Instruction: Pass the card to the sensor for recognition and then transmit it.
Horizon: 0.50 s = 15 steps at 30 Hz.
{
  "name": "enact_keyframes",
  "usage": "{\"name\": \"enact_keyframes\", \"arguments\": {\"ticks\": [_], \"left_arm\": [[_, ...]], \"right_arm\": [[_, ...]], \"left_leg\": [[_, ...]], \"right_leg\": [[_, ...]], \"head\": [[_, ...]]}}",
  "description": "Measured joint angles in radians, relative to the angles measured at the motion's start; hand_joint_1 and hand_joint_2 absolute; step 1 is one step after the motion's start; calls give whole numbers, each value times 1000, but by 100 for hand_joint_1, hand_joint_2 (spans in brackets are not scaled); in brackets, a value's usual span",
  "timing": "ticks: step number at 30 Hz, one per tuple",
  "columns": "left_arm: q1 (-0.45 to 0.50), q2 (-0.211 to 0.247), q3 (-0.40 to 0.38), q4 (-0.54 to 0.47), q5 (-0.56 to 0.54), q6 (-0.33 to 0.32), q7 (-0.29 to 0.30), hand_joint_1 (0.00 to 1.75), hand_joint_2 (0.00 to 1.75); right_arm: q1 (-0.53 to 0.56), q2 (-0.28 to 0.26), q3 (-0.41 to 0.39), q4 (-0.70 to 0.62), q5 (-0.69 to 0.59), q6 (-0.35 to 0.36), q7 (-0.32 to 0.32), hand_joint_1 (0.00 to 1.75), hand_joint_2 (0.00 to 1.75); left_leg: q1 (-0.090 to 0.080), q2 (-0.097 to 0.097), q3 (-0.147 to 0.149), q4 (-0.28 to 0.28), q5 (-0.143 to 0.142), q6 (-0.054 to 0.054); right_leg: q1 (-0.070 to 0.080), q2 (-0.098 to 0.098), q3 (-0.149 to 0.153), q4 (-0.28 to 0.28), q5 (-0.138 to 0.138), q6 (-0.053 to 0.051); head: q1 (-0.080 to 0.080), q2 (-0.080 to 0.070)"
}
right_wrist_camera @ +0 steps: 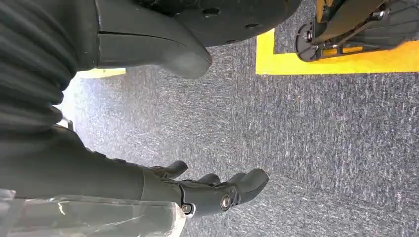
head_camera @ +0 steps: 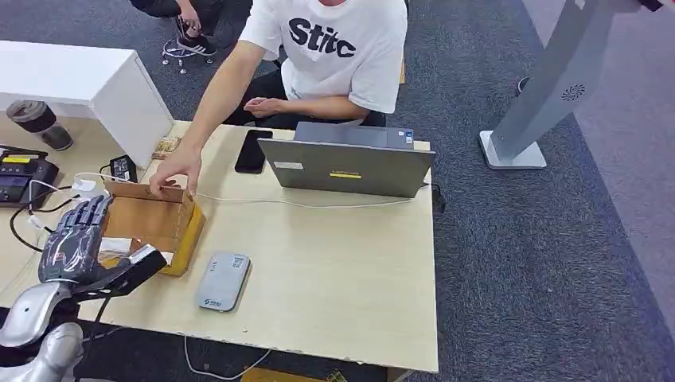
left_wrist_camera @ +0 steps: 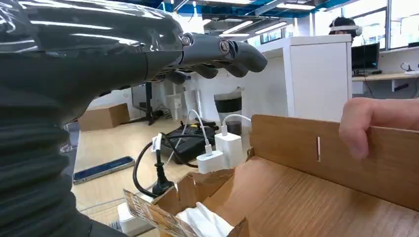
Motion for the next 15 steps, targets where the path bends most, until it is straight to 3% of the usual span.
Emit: {"name": "enact_keyframes", "arguments": {"ticks": [3,4,5,6,7,15], "left_arm": [[-1,-1,0,0,1,-8,-10,7,175],[-9,-3,-1,11,13,-48,-50,24,175],[-15,-5,-5,26,17,-72,-83,54,175],[-21,-12,-15,52,10,-57,-103,110,175],[-33,-22,-27,86,5,-37,-110,145,175],[-51,-47,-72,206,23,-9,-120,145,175]], "right_arm": [[0,0,0,0,3,2,0,0,175],[0,0,0,0,17,13,0,0,175],[-1,0,0,0,26,17,2,0,175],[-3,0,1,0,33,16,3,0,175],[-4,0,1,0,37,16,3,0,175],[-5,-1,1,0,38,19,5,0,175]], "left_leg": [[0,0,0,0,0,0],[0,-1,0,0,0,0],[0,-1,0,0,0,0],[0,-1,1,0,0,0],[0,-1,0,0,0,0],[0,1,1,0,0,0]], "right_leg": [[0,0,0,0,0,0],[0,0,0,0,0,0],[0,-1,0,0,0,0],[0,0,0,0,0,0],[0,0,0,0,0,0],[0,2,0,0,1,-1]], "head": [[0,0],[0,0],[0,0],[-1,0],[-1,0],[-1,0]]}}
